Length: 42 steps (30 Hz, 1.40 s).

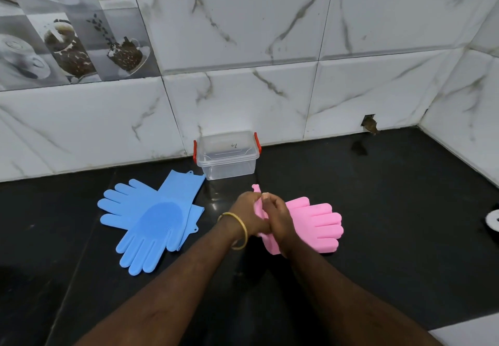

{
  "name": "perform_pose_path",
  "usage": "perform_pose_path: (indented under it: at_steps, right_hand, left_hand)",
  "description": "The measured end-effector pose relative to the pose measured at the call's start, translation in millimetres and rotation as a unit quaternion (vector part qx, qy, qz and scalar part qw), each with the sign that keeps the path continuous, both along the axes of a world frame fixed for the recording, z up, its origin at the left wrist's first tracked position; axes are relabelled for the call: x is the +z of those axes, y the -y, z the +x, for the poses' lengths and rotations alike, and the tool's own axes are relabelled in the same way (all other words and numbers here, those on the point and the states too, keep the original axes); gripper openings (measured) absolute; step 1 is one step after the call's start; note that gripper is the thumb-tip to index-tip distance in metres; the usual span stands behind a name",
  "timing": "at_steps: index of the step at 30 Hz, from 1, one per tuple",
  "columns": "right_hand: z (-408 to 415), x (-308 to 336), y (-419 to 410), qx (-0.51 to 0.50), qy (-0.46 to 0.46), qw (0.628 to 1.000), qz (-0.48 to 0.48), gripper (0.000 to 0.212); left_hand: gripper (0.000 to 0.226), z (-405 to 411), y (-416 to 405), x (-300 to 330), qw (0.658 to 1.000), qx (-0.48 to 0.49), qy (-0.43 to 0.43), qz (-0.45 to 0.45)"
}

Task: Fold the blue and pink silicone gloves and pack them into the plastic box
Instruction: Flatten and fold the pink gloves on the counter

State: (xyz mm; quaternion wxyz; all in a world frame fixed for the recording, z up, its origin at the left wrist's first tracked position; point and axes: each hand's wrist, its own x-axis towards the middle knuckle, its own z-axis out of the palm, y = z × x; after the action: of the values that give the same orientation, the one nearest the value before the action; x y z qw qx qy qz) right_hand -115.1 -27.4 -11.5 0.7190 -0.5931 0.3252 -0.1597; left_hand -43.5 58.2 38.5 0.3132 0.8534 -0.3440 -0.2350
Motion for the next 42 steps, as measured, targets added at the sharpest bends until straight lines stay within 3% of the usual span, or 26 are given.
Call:
perform_pose_path:
  at_steps: [2, 3, 9, 16, 18, 23, 24, 26, 28, 30, 33, 37, 40, 42]
  right_hand:
    - [-11.8, 10.2, 18.1, -0.014, -0.038, 0.999, -0.021, 0.030]
    - [-20.4, 16.1, 28.8, -0.007, -0.046, 0.999, -0.011, 0.028]
    - [-69.1, 31.1, 78.6, 0.038, -0.096, 0.994, -0.026, 0.020]
    - [-80.8, 14.2, 98.2, 0.061, -0.178, 0.977, -0.100, 0.031]
    - [-80.5, 7.1, 102.3, 0.077, -0.192, 0.968, -0.143, 0.031]
    - [-77.8, -3.7, 106.9, 0.088, -0.237, 0.926, -0.280, 0.035]
    - [-77.1, -5.8, 106.9, 0.087, -0.245, 0.922, -0.288, 0.035]
    - [-76.3, -8.8, 105.2, 0.078, -0.262, 0.915, -0.296, 0.036]
    - [-74.6, -9.9, 102.4, 0.067, -0.274, 0.911, -0.302, 0.038]
    - [-73.3, -8.9, 99.6, 0.064, -0.289, 0.899, -0.323, 0.037]
    - [-73.0, -6.7, 95.7, 0.058, -0.297, 0.881, -0.363, 0.034]
    - [-76.2, -6.4, 91.3, 0.041, -0.296, 0.884, -0.358, 0.036]
    - [-79.8, -6.5, 87.1, 0.035, -0.288, 0.871, -0.397, 0.023]
    - [-82.1, -2.0, 86.2, 0.049, -0.289, 0.864, -0.409, 0.020]
  left_hand:
    - [0.043, -9.4, 25.1, 8.9, 0.999, -0.031, 0.028, 0.014]
    - [0.041, -15.0, 37.0, 12.6, 0.998, -0.046, 0.025, 0.025]
    - [0.069, -47.9, 88.8, 6.9, 0.983, -0.123, 0.050, 0.129]
    - [0.085, -59.4, 118.9, -19.2, 0.946, -0.187, 0.130, 0.231]
    - [0.091, -60.6, 122.8, -28.5, 0.947, -0.182, 0.116, 0.240]
    - [0.139, -53.9, 114.4, -46.3, 0.964, -0.186, -0.018, 0.191]
    - [0.134, -49.7, 110.2, -48.3, 0.967, -0.185, -0.039, 0.168]
    - [0.101, -39.5, 97.0, -55.7, 0.985, -0.122, -0.071, 0.096]
    - [0.063, -29.5, 78.8, -63.9, 0.999, 0.029, -0.041, -0.003]
    - [0.044, -22.0, 63.3, -73.0, 0.986, 0.166, 0.004, -0.026]
    - [0.058, -16.4, 55.0, -82.4, 0.963, 0.247, -0.103, 0.010]
    - [0.069, -14.1, 61.0, -78.0, 0.925, 0.283, -0.254, -0.024]
    - [0.051, -13.1, 66.0, -66.5, 0.889, 0.278, -0.363, -0.044]
    - [0.038, -16.2, 70.3, -56.8, 0.893, 0.242, -0.377, -0.041]
